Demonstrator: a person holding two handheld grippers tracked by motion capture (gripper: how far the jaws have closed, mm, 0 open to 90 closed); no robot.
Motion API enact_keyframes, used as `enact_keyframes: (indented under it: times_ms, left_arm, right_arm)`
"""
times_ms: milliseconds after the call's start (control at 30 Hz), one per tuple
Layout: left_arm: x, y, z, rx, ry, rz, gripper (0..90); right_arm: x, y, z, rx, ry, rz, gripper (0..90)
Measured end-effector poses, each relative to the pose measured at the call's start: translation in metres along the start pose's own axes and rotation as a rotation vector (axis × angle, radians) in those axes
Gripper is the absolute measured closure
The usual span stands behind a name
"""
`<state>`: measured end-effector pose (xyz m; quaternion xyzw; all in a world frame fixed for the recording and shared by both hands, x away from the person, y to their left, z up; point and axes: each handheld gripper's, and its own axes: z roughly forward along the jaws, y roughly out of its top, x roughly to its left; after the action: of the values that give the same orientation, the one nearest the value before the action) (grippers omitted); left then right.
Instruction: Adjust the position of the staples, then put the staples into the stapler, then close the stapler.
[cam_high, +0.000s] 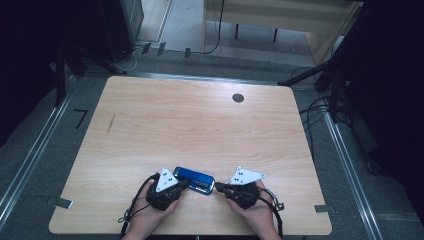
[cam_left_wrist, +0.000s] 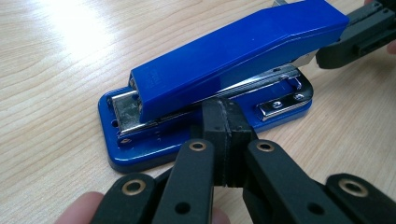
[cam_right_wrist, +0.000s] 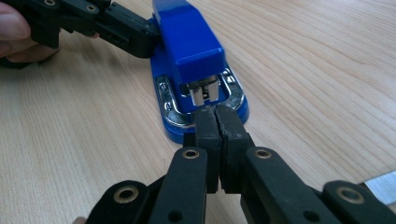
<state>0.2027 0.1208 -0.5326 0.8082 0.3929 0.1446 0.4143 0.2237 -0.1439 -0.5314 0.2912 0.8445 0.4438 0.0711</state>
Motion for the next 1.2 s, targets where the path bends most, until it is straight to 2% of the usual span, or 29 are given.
enact_keyframes:
  times_ms: [367,533,867,1067,1200]
  left_arm:
    - [-0.0001,-0.0002,-0.0002,0.0,0.004,-0.002,90.0]
    - [-0.002,0.0001,0.0003,-0.002,0.025,0.007,90.0]
    - [-0.0016,0.0001,0.0002,0.0,0.023,0.005,90.0]
    - [-0.0044,0.0,0.0006,-0.001,0.041,0.023,90.0]
    - [-0.0049,0.0001,0.0009,0.0,0.034,0.034,90.0]
  right_arm:
    - [0.0039,0.0033,0.0038,-0.012,-0.009,-0.009,90.0]
    - [0.0028,0.0041,0.0046,-0.014,-0.012,-0.008,90.0]
    - [0.0032,0.0052,0.0036,-0.019,-0.015,-0.017,90.0]
    - [0.0038,0.0056,0.0033,-0.017,-0.017,-0.025,90.0]
    - [0.0044,0.0057,0.0028,-0.013,-0.018,-0.029,90.0]
